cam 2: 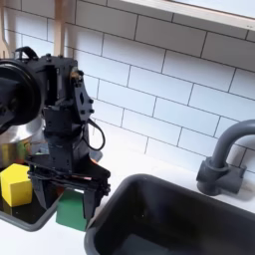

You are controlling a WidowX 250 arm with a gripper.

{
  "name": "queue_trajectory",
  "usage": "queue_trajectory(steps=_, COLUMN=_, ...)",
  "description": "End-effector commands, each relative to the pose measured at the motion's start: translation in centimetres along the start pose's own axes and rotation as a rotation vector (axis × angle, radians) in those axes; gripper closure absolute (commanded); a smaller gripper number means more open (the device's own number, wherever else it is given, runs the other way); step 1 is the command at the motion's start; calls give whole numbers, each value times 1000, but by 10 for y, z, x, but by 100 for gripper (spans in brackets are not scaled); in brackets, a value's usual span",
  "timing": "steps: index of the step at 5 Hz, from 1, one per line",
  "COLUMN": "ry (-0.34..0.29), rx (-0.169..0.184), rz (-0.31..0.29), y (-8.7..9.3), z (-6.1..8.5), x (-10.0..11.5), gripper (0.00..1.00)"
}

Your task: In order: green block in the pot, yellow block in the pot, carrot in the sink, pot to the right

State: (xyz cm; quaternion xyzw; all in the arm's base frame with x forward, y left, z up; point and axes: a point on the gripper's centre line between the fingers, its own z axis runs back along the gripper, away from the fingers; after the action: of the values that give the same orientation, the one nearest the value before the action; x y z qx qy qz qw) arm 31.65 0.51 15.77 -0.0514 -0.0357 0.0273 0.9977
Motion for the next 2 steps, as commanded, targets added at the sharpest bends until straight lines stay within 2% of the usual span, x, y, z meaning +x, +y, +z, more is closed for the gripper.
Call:
queue_trajectory(steps=1, ry=32, rx=-6, rz=-10, y=2, z=-15, x=4, gripper=0)
queue_trajectory(steps=2, ry=44, rx=-10, rz=-10, y=2, z=-18, x=5, gripper=0)
